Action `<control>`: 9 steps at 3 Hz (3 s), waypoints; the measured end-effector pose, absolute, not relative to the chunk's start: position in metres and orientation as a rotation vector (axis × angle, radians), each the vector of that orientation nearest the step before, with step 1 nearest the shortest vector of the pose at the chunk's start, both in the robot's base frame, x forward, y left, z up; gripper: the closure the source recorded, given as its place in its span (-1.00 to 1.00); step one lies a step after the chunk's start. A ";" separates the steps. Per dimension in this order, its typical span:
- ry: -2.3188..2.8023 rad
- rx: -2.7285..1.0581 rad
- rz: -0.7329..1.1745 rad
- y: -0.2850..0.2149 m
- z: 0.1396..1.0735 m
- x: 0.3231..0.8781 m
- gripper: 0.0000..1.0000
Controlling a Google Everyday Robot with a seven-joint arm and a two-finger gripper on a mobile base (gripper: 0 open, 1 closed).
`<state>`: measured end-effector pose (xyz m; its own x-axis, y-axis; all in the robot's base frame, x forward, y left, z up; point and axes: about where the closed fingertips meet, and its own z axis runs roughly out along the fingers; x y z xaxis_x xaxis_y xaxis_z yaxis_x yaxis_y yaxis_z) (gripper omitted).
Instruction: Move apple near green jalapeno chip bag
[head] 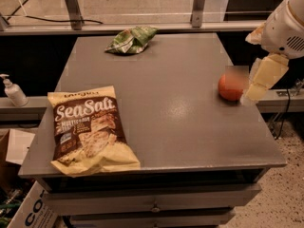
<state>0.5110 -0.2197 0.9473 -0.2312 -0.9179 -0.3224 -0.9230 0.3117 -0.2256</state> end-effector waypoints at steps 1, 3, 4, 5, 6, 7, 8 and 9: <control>2.210 -1.593 0.089 -0.231 0.925 0.541 -1.00; 2.247 -1.541 0.217 -0.255 0.876 0.577 -1.00; 2.247 -1.544 0.274 -0.255 0.855 0.588 -1.00; 2.224 -1.561 0.304 -0.248 0.845 0.593 -0.68; 2.204 -1.574 0.329 -0.241 0.843 0.597 -0.20; 2.190 -1.578 0.343 -0.237 0.849 0.601 0.26; 2.125 -1.625 0.334 -0.218 0.870 0.613 0.72; 2.048 -1.657 0.347 -0.183 0.898 0.641 1.00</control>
Offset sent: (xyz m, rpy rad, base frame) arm 0.0784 -0.0491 -0.0791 0.1401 0.0986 -0.0827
